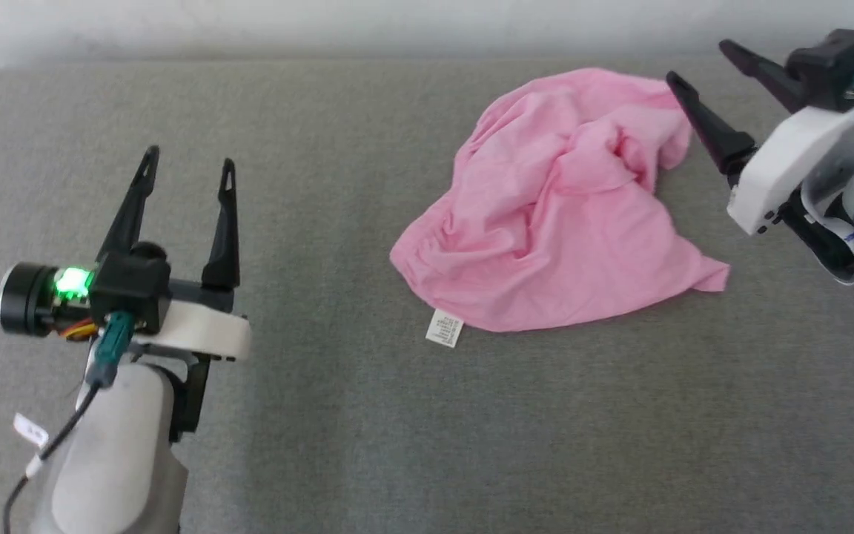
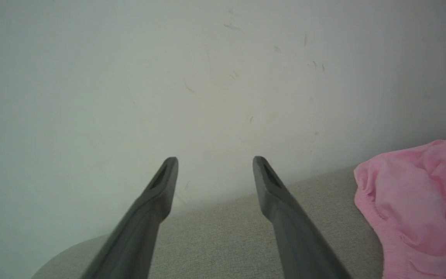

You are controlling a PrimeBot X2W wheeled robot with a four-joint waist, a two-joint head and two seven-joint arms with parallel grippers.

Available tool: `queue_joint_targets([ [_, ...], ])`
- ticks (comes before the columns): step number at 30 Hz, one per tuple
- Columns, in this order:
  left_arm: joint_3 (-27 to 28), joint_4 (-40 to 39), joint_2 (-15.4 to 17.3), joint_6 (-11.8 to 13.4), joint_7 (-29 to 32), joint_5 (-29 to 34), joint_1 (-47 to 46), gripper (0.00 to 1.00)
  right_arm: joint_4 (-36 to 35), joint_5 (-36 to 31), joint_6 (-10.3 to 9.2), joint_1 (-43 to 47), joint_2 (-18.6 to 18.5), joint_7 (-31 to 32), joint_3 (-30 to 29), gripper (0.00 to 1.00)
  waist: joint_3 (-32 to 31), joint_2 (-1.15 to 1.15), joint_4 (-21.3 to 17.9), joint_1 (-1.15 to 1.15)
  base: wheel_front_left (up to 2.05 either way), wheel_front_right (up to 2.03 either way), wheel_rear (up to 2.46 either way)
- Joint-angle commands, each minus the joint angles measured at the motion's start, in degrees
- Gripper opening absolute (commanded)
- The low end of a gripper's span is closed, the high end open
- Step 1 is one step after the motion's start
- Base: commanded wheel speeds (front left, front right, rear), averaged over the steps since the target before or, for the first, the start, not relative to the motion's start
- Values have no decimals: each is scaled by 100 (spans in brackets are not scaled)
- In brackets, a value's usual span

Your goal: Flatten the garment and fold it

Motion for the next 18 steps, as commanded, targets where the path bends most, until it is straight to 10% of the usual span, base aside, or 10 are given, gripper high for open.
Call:
queue_joint_targets([
  [1, -44, 94, 45, -74, -25, -14, -99, 100, -60, -73, -5, 153, 50, -49, -99, 100, -413, 0, -389, 0, 0, 0, 0],
  [9, -639, 950, 353, -872, 900, -163, -869, 100, -1821, -1899, -5, 1858, 426, -114, -3124, 100, -613, 0, -654, 0, 0, 0, 0],
  [18, -2509, 1514, 770, -1011, 2684, -1314, -2027, 100, -4098, -3523, -5, 4261, 1803, -115, -5116, 100, -552, 0, -843, 0, 0, 0, 0],
])
